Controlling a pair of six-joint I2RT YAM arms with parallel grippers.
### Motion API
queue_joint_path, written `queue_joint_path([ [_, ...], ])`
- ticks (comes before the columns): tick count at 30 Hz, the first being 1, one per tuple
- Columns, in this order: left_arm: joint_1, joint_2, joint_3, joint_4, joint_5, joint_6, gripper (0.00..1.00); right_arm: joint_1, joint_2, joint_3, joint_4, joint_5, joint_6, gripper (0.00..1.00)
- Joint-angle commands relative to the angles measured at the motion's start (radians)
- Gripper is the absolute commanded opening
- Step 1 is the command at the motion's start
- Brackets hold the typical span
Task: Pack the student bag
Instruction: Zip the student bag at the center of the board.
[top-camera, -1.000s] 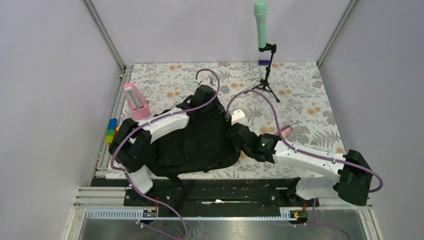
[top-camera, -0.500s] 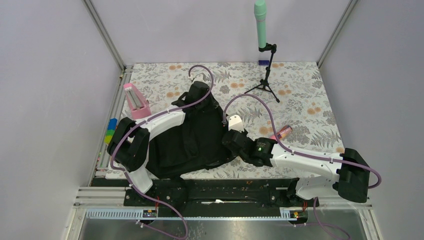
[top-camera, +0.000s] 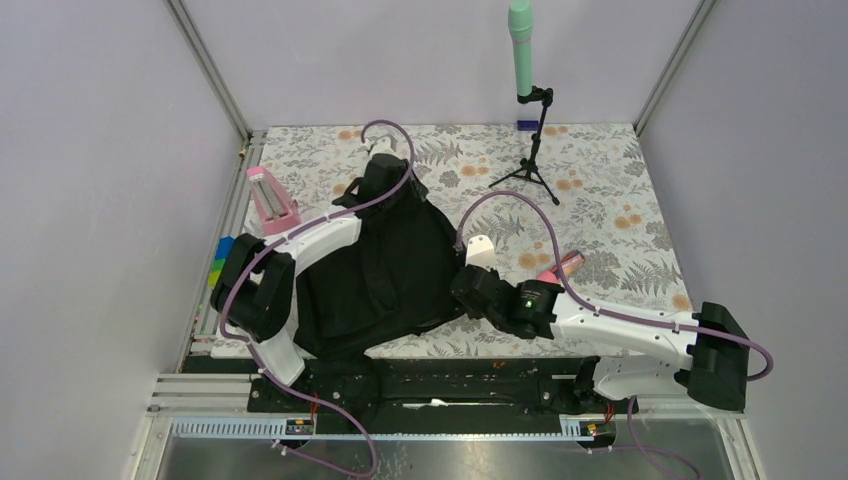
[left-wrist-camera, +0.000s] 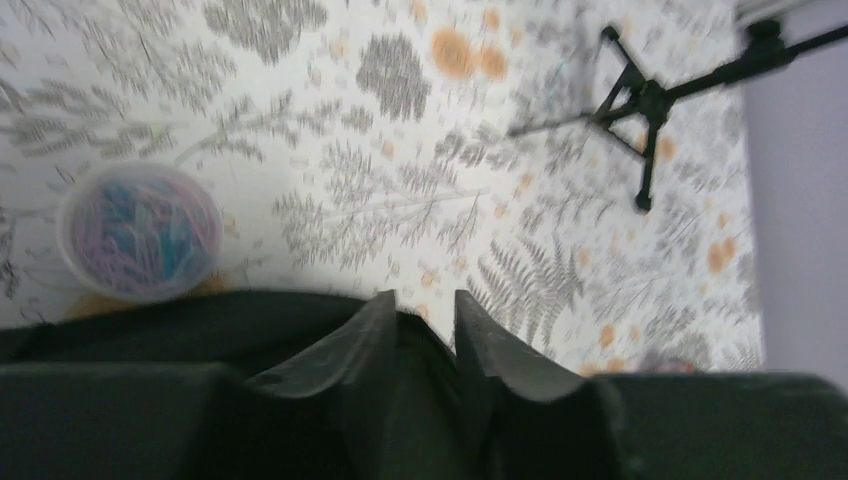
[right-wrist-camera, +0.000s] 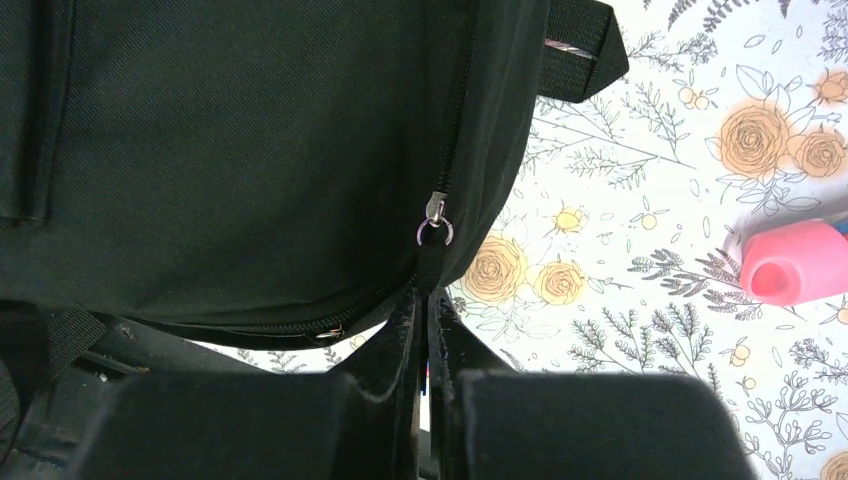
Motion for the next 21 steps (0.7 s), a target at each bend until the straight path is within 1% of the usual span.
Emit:
queue_joint_path([
  [1,0.047,-0.116,-0.014,0.241,-0.007,0.069,0.39,0.024,-0.050,-0.041,-0.028,-0.015,0.044,0.00],
  [2,0.046,-0.139,-0.032,0.253,0.019,0.078,0.50,0.024,-0.055,-0.046,-0.020,-0.005,0.048,0.00],
  [4,0.036,-0.184,-0.070,0.271,0.052,0.108,0.65,0.024,-0.063,-0.056,-0.001,0.006,0.047,0.00],
  [6,0.015,-0.233,-0.108,0.272,0.059,0.141,0.72,0.024,-0.072,-0.063,0.013,0.013,0.045,0.00],
  [9,-0.024,-0.291,-0.155,0.249,0.097,0.177,0.78,0.023,-0.096,-0.090,0.057,0.021,0.056,0.00],
  [14,-0.139,-0.326,-0.191,0.151,0.105,0.184,0.82,0.023,-0.139,-0.136,0.114,0.030,0.078,0.00],
  [19,-0.249,-0.300,-0.197,0.040,0.107,0.127,0.85,0.023,-0.147,-0.144,0.114,0.033,0.086,0.00],
  [21,-0.278,-0.284,-0.210,0.023,0.109,0.090,0.86,0.023,-0.151,-0.146,0.115,0.036,0.093,0.00],
])
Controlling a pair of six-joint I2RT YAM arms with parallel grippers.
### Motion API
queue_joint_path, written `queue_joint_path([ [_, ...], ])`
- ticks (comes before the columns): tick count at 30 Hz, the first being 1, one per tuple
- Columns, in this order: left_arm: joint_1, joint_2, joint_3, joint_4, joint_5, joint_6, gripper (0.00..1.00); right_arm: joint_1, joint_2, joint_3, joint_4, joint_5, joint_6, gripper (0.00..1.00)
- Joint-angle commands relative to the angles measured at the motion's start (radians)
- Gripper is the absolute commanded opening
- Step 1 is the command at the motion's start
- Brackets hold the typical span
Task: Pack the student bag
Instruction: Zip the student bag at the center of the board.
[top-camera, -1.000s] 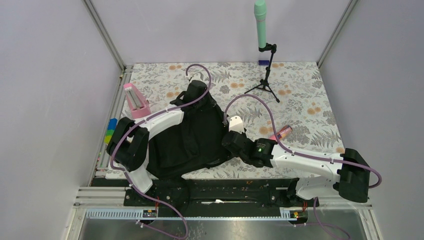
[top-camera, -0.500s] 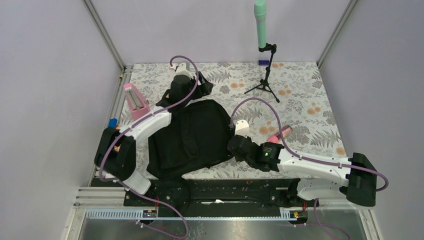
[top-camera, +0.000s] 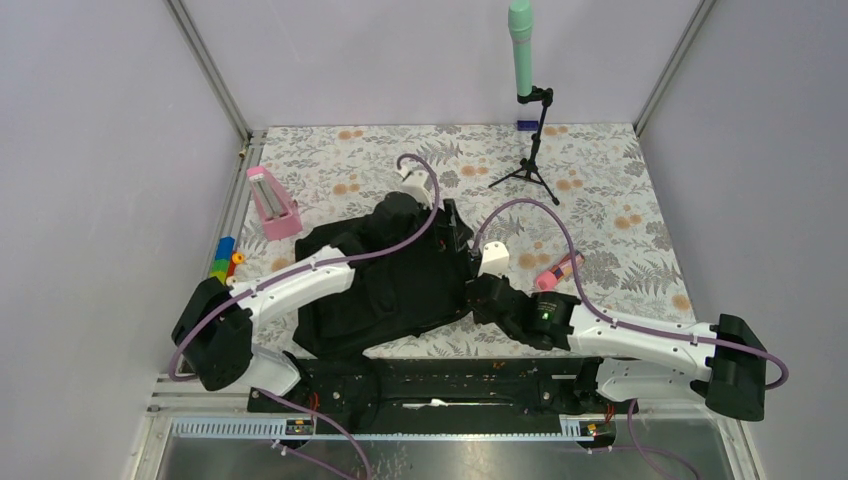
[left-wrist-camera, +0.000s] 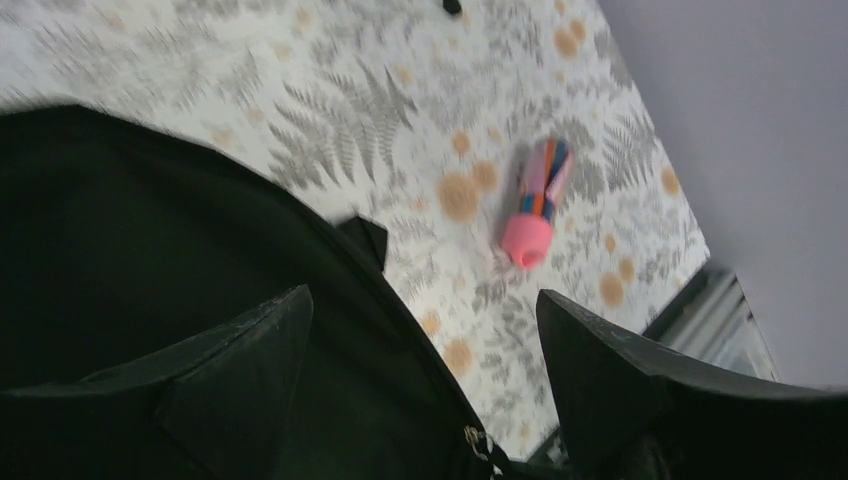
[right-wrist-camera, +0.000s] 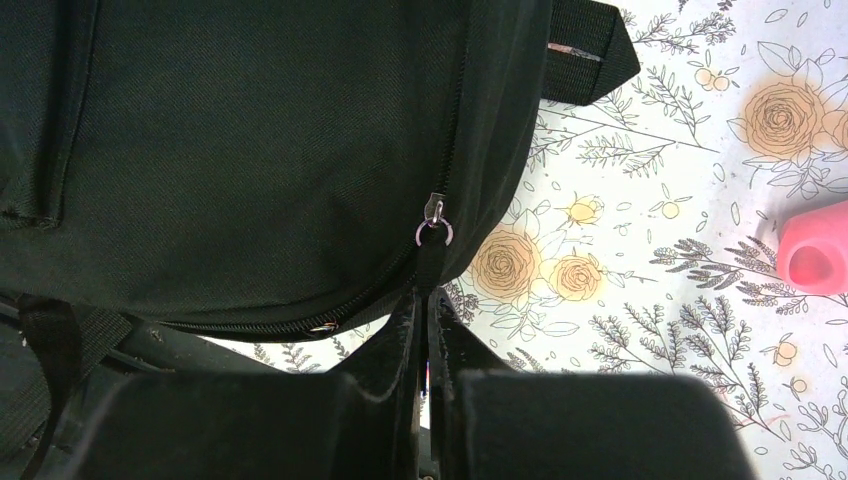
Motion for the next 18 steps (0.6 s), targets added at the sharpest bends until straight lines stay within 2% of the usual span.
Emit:
queue_joint_path([
  [1,-0.055,0.023,-0.025,-0.051,0.026,-0.074,0.86,0.013,-0.028,-0.010,0.024,0.036,0.035,0.00],
  [7,-0.139,0.045,-0.047,-0.024,0.014,-0.129,0.84,0.012,-0.030,-0.012,0.024,0.036,0.033,0.00],
  [8,-0.149,0.053,-0.039,-0.037,0.009,-0.128,0.80,0.011,-0.030,-0.014,0.024,0.037,0.034,0.00],
  [11,-0.169,0.078,-0.031,-0.058,-0.003,-0.130,0.56,0.013,-0.032,-0.018,0.024,0.038,0.036,0.00],
  [12,-0.176,0.087,-0.033,-0.060,-0.005,-0.132,0.51,0.012,-0.033,-0.019,0.023,0.038,0.036,0.00],
  [16,-0.194,0.112,-0.018,-0.073,-0.049,-0.131,0.39,0.012,-0.034,-0.021,0.024,0.037,0.038,0.00],
  [18,-0.198,0.128,-0.008,-0.073,-0.050,-0.132,0.37,0.012,-0.034,-0.020,0.023,0.035,0.036,0.00],
])
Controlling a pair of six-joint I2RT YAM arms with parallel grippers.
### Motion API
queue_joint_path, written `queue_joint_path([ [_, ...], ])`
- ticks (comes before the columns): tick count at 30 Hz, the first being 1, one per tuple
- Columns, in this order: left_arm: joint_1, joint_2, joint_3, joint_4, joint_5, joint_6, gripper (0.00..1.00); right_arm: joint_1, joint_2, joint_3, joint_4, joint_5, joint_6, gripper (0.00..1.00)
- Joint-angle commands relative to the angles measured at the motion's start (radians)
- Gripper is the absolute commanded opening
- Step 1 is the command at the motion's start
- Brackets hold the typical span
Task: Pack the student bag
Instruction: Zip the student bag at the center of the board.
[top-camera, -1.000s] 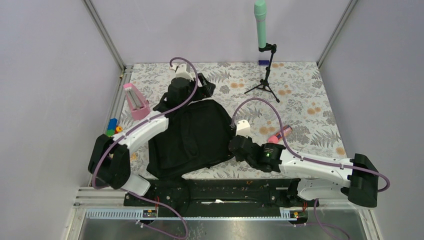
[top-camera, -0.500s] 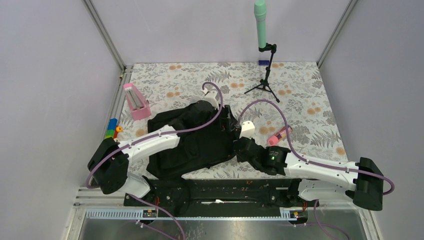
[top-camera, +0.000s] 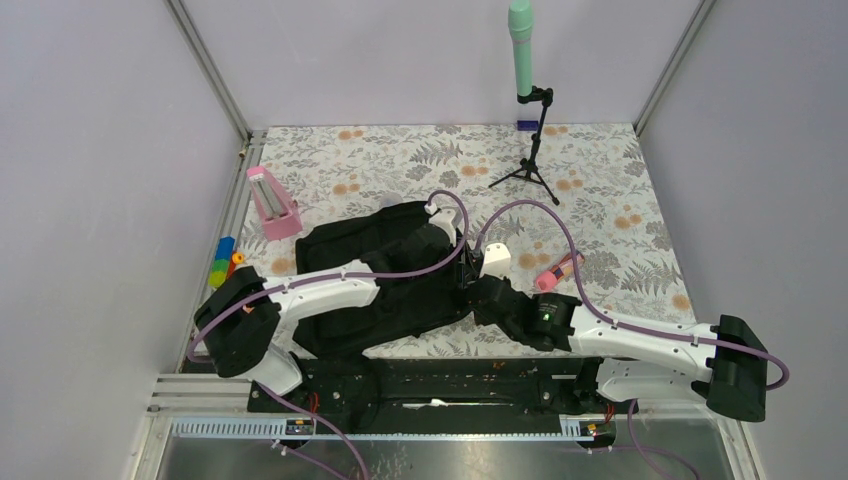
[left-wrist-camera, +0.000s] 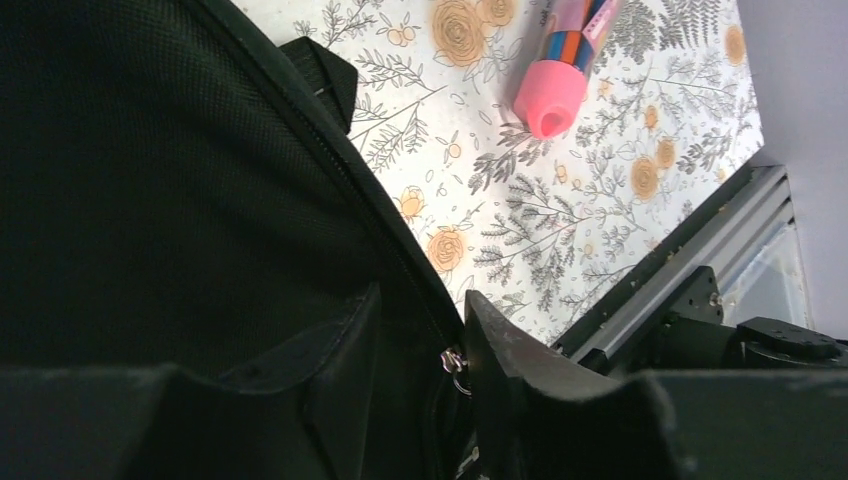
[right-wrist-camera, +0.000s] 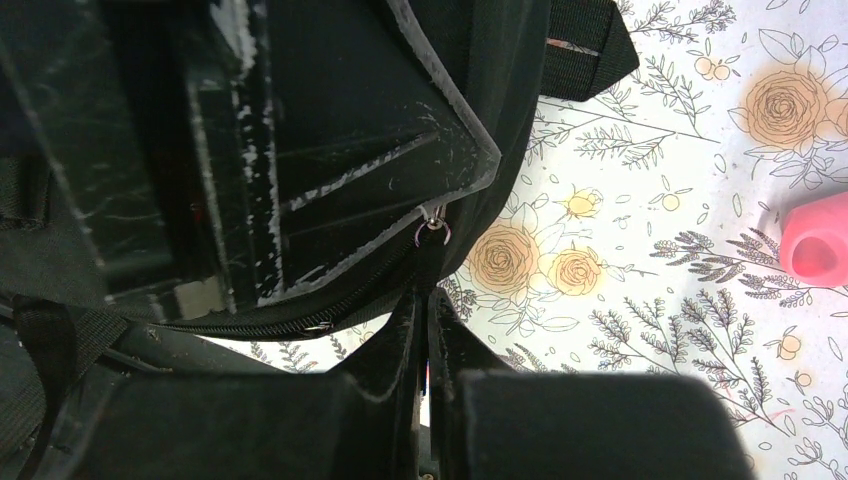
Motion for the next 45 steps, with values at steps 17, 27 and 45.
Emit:
queue_joint_path([
  [17,-0.013,0.038,0.100,0.089,-0.107,0.011,0.00,0.015,-0.015,-0.011,0.060,-0.065,0.043,0.00],
  [27,0.039,0.034,0.101,0.179,-0.066,0.036,0.00,0.072,-0.024,-0.030,0.099,-0.113,0.097,0.00],
  [45,0.093,0.025,0.094,0.253,-0.035,0.054,0.00,0.206,0.050,0.009,0.176,-0.103,0.154,0.00],
])
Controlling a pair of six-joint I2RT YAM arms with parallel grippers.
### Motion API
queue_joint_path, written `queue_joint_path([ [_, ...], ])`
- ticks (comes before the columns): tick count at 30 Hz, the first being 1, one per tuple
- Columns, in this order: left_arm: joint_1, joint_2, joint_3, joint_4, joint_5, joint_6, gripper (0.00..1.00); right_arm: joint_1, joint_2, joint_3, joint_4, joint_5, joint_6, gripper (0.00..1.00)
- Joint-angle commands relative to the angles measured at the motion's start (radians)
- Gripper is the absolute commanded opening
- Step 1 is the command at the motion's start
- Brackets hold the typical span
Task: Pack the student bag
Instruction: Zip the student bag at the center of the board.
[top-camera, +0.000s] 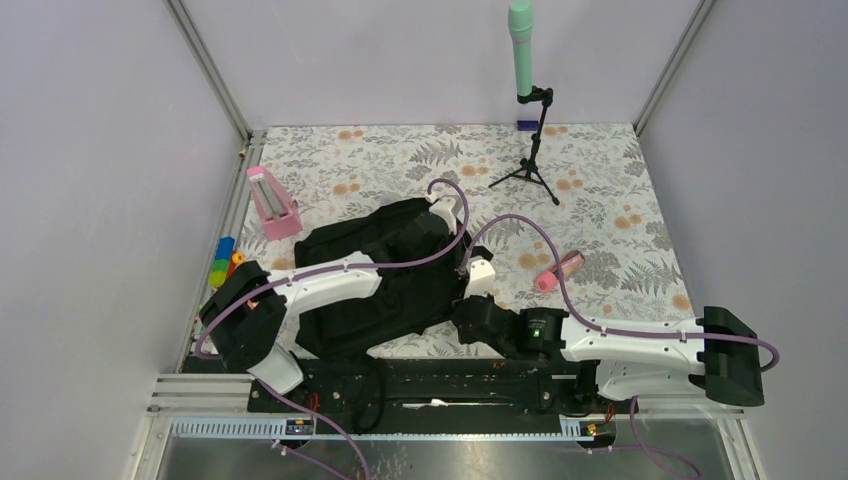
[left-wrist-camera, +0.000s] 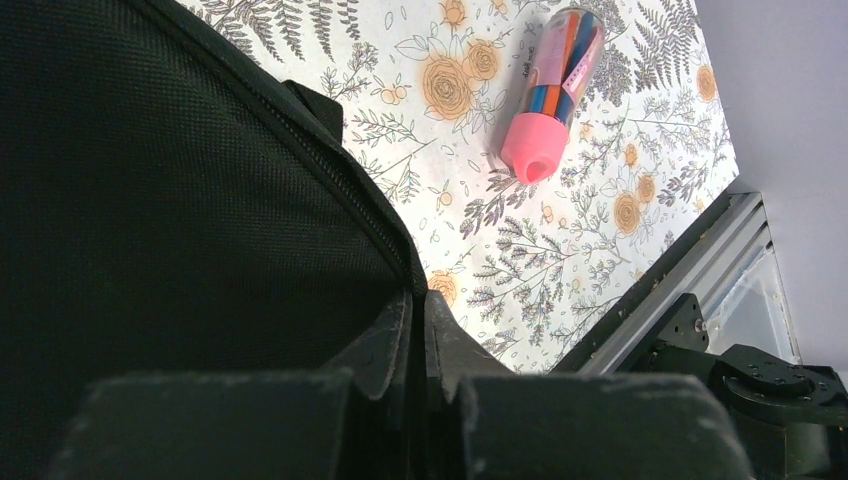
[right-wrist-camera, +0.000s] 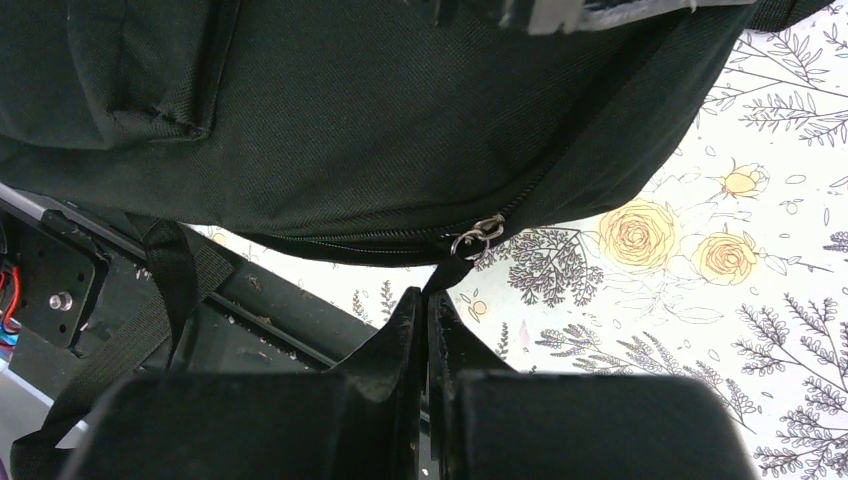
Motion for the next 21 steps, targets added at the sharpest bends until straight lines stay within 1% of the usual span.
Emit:
queue_joint_path([
  [1,0.041,-0.020,0.047,0.204,-0.060,0.022,0.00,0.067,0.020,0.045,0.066,-0.058,0.050,0.00],
  [21,0.052,-0.009,0.062,0.237,-0.064,0.032,0.00,0.202,0.132,0.127,0.172,-0.018,0.065,0.00],
])
